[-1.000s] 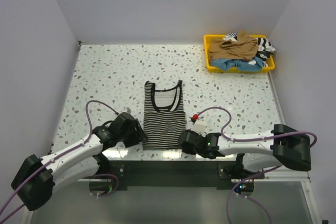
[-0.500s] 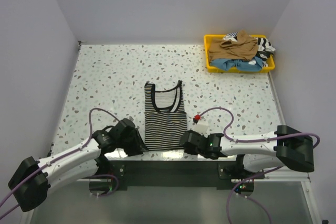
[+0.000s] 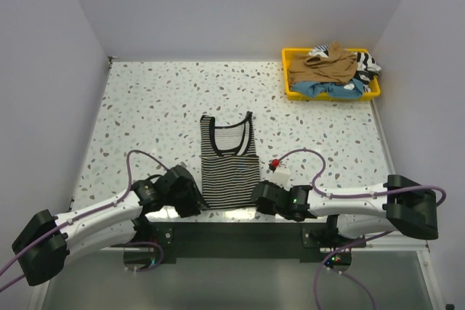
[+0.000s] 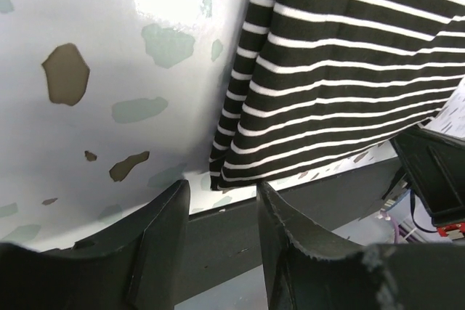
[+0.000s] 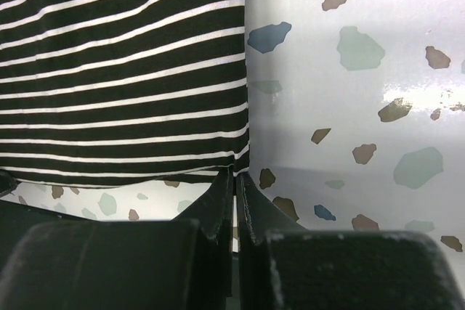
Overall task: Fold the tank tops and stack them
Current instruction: Fold the tank top
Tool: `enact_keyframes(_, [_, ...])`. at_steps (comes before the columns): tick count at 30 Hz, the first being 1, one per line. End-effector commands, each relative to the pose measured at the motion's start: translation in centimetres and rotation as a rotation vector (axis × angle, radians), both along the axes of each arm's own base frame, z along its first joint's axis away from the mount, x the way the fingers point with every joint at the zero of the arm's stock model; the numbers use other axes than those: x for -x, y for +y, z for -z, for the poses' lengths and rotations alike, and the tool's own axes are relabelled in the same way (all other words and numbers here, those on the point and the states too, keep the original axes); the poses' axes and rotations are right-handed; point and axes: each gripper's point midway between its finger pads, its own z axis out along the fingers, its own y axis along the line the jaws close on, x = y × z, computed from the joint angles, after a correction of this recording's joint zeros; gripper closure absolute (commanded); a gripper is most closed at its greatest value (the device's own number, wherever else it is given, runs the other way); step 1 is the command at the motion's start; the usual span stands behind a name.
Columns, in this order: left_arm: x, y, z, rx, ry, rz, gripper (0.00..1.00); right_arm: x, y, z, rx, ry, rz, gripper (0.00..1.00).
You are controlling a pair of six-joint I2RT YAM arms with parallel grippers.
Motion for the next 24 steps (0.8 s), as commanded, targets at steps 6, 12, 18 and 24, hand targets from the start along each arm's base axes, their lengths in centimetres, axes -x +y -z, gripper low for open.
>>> enact_keyframes(6, [-0.7, 1.9, 2.5, -0.088, -0.025, -0.075, 0.56, 0.1, -1.4, 0.6, 0.056, -0.012, 0.005, 1.00])
enact_keyframes(12, [-1.2, 2.3, 2.8, -0.126, -0.052, -0.072, 0.71, 0.0, -1.0, 0.2, 0.052, -0.021, -0.011, 1.00])
enact_keyframes(18, [-2.7, 1.4, 0.7, -0.104, -0.148, -0.018, 1.00, -0.2, -0.1, -1.4, 0.056, -0.057, -0.060, 1.00])
enact_keyframes(24, [-1.9, 1.1, -1.3, -0.096, -0.163, 0.051, 1.00, 0.9, 1.7, -4.2, 0.062, -0.117, -0.189, 1.00])
